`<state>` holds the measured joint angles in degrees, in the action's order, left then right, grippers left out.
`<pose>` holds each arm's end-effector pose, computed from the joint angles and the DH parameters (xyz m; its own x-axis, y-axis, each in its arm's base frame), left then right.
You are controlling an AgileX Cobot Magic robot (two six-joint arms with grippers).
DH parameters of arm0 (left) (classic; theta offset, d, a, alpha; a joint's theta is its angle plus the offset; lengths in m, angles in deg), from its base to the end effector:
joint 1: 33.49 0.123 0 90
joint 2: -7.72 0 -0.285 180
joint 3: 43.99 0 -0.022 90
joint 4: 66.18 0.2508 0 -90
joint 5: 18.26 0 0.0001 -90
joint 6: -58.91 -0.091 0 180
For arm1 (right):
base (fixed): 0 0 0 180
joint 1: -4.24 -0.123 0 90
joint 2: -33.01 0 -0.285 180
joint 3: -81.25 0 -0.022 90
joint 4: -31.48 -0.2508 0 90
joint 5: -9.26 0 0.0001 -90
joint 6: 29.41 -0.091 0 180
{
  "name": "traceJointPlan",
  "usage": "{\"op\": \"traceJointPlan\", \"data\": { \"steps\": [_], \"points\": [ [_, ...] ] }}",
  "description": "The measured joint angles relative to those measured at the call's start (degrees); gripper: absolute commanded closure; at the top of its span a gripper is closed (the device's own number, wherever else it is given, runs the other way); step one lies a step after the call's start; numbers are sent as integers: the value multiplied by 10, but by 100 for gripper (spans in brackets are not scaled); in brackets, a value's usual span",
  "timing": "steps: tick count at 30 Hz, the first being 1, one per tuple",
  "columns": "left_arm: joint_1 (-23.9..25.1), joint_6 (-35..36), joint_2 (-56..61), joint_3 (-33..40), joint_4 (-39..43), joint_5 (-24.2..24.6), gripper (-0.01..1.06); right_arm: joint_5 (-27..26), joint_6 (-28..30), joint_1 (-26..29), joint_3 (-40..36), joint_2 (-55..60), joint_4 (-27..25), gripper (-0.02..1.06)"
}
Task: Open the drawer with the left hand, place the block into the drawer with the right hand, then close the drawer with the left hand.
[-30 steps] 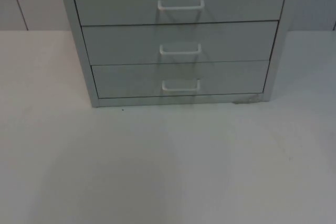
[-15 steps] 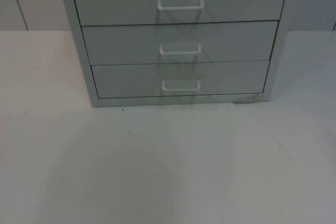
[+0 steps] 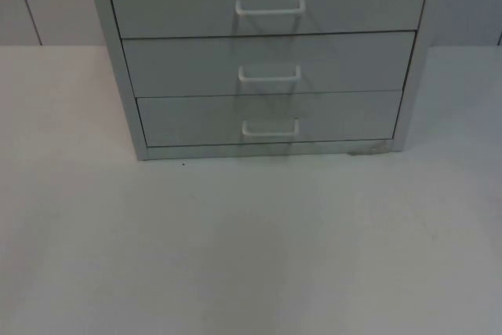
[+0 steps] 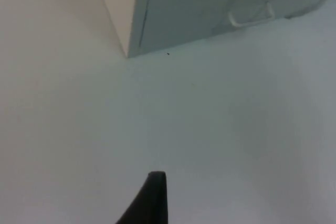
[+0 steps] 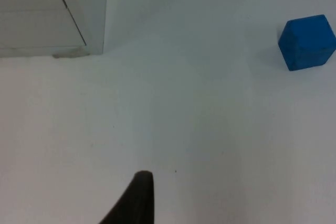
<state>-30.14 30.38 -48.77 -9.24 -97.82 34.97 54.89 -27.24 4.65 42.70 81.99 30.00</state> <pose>0.1489 -0.0296 0.3139 -0.7251 0.0885 -0.6829 0.3247 0.9185 -0.2257 0.1289 0.0008 0.3085 -0.6836 -0.0149 -0.7297 -0.0199 0.9998 -0.0018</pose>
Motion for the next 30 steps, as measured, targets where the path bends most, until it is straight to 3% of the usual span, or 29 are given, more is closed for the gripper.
{"op": "traceJointPlan", "data": {
  "steps": [5, 13, 17, 18, 22, 30],
  "points": [
    [-25, -26, -50, -19, -15, 6, 9, 0, 0, 0, 0, 0, 0, -1],
    [-140, -16, -116, -73, 9, -30, 9, -1, 0, 0, 0, 0, 0, -1],
    [-244, 49, -173, -112, 109, -59, 9, -7, 0, 0, -5, 0, 0, -1],
    [-244, 49, -173, -112, 109, -59, 9, -7, 0, 0, -5, 0, 0, -1],
    [-336, 123, -231, -130, 224, -78, 11, -8, 0, 0, -10, 0, 0, -1],
    [-452, 216, -330, -135, 393, -102, 13, -10, 0, 0, -11, 0, 0, -1]
  ]
}}
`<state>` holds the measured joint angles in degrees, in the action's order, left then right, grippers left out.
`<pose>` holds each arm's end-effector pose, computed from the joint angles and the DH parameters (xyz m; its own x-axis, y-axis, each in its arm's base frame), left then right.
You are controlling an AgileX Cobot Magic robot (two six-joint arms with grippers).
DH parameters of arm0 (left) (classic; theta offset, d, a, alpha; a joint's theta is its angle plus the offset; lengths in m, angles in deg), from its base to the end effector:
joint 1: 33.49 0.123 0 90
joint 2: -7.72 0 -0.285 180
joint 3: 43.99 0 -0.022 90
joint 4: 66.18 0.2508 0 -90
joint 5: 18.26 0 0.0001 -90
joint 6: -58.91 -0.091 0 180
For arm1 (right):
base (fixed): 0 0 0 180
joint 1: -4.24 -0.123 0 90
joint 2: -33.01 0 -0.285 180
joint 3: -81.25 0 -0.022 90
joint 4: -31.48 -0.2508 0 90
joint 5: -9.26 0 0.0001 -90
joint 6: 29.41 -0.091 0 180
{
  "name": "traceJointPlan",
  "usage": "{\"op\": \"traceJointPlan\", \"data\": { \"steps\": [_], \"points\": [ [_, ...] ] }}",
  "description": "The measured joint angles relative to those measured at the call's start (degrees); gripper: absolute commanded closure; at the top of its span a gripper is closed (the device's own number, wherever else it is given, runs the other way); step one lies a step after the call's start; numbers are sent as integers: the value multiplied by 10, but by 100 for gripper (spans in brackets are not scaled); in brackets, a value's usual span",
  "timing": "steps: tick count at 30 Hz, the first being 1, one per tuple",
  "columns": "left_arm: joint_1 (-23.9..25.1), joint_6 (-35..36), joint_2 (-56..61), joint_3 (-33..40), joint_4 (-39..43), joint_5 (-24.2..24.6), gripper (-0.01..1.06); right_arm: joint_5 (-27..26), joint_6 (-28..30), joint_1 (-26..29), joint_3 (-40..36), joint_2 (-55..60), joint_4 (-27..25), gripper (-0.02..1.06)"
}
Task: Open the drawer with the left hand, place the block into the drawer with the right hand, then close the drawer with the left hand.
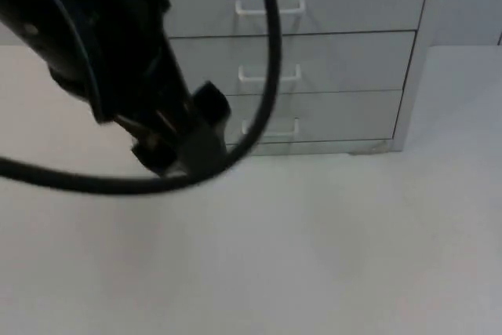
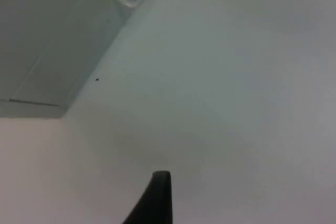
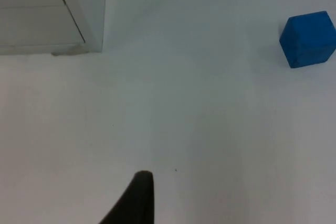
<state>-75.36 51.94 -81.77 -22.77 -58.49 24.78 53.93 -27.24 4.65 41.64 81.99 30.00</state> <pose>0.2142 -0.1808 0.2587 -0.5119 0.7507 -0.4177 0.7644 0.6199 0.1772 0.1293 0.0007 0.3038 -0.6849 -0.0146 -0.7285 -0.0194 0.9998 -0.0018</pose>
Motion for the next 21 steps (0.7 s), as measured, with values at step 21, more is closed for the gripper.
{"op": "traceJointPlan", "data": {
  "steps": [21],
  "points": [
    [-130, 261, -249, 0, 536, -85, 41, -14, 0, 0, 0, 0, 0, -1]
  ]
}}
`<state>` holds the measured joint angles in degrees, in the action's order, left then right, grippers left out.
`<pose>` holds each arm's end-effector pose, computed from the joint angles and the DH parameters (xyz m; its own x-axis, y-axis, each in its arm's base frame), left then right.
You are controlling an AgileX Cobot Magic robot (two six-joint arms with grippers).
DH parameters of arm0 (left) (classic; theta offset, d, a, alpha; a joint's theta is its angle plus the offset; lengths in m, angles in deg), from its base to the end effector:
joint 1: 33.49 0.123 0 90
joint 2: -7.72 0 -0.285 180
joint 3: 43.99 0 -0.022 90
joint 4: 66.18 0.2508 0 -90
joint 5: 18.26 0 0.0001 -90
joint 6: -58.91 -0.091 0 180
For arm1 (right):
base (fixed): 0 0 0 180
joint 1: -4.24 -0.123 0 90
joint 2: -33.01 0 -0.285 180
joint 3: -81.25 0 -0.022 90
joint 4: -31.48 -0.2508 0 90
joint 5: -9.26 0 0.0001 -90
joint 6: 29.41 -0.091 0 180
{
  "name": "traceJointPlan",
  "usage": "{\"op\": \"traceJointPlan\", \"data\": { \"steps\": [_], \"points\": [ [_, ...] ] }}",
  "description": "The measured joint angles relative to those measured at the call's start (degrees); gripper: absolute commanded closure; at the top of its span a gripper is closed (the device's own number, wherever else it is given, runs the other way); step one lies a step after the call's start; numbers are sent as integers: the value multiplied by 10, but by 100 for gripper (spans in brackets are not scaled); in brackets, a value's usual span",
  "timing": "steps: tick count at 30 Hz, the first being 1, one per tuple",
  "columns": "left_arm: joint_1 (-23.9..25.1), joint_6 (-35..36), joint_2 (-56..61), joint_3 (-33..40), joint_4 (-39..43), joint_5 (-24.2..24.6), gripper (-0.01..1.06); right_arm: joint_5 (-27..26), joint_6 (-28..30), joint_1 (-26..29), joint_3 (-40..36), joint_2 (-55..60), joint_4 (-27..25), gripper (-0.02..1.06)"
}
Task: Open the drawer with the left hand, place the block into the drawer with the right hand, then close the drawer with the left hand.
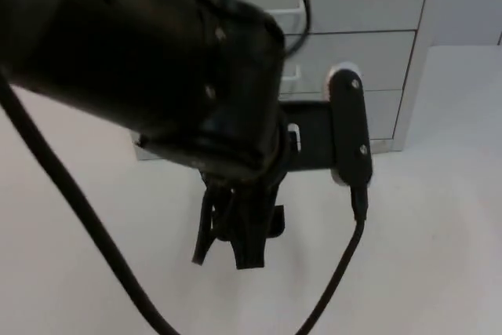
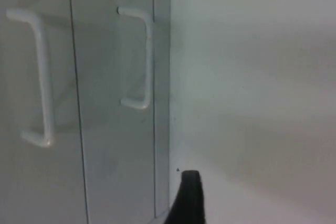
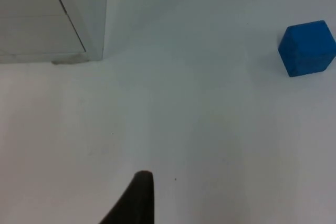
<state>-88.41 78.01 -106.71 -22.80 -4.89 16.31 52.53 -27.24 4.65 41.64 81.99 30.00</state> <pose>0.2346 -0.2551 0.1477 -0.0571 0.9952 -0.0789 0.7775 0.0939 0.6218 0.1308 0.0007 0.3054 -0.6669 -0.0143 -0.7450 -0.0187 0.9998 -0.0024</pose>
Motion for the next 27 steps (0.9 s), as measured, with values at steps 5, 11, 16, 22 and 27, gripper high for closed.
{"op": "traceJointPlan", "data": {
  "steps": [5, 11, 16, 22, 27],
  "points": [
    [0, 23, -32, 0, 65, -30, 46, -6, 0, 0, 0, 0, 0, -1],
    [14, 81, -65, -4, 148, -75, 46, -7, -2, 0, 0, 0, 0, -1],
    [52, 169, -104, -24, 234, -76, 46, -7, -2, 0, 0, 0, 0, -1],
    [79, 277, -130, -34, 356, -77, 46, -7, -2, 0, 0, 0, 0, -1],
    [82, 307, -134, -44, 378, -94, 46, -8, -2, 0, 0, 0, 0, -1]
  ]
}}
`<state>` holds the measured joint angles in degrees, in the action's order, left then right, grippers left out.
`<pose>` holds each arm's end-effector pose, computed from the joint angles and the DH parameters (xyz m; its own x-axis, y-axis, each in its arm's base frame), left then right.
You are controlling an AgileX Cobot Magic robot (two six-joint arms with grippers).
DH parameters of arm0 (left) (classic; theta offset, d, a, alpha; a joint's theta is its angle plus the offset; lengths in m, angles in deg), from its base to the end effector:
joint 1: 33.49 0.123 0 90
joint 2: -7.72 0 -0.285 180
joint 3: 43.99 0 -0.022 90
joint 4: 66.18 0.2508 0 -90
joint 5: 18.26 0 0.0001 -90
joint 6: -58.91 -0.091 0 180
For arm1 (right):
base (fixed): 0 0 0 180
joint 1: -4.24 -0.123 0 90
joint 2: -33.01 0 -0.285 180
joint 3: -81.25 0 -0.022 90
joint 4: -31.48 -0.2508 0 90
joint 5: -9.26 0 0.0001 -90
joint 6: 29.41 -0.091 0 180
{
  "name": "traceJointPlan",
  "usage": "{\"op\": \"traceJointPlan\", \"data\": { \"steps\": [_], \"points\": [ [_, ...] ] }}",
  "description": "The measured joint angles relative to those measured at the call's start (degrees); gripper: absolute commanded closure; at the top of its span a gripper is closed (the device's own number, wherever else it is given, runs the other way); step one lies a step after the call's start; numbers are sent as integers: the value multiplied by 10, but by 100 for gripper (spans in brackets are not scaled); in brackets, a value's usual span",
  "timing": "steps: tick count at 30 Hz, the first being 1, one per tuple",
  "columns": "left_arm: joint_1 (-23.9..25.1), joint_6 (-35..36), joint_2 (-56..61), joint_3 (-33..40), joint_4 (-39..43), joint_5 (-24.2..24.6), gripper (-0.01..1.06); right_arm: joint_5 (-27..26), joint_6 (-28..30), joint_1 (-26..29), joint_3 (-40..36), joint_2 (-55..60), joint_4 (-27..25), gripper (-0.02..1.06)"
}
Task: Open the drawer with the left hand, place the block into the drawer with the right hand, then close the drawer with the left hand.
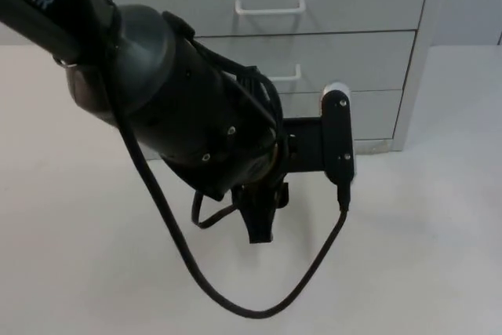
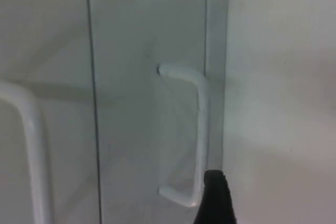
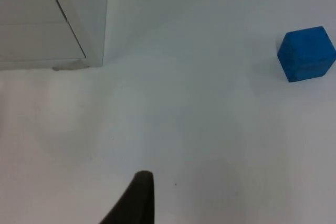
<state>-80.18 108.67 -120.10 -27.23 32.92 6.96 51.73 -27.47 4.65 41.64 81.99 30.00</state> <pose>0.2959 -0.2580 0.0930 0.0287 0.9869 -0.1590 0.7101 0.0918 0.6980 0.1317 0.0006 0.3064 -0.6565 -0.0101 -0.7542 -0.0157 0.9999 0.0003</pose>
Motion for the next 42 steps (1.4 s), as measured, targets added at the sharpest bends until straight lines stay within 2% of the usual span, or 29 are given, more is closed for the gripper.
{"op": "traceJointPlan", "data": {
  "steps": [17, 29, 39, 41, 42],
  "points": [
    [15, 4, -40, -59, 7, -9, 46, 2, 0, 0, -2, 0, 0, -1],
    [59, 1, -69, -68, 17, -32, 46, 2, 0, 0, -2, 0, 0, -1],
    [60, 0, -75, -78, 16, -28, 46, 1, 0, 0, -2, 0, 0, -1],
    [60, 0, -77, -79, 16, -25, 48, 1, 0, 0, -2, 0, 0, -1],
    [60, 0, -78, -80, 16, -24, 52, 1, 0, 0, -2, 0, 0, -1]
  ]
}}
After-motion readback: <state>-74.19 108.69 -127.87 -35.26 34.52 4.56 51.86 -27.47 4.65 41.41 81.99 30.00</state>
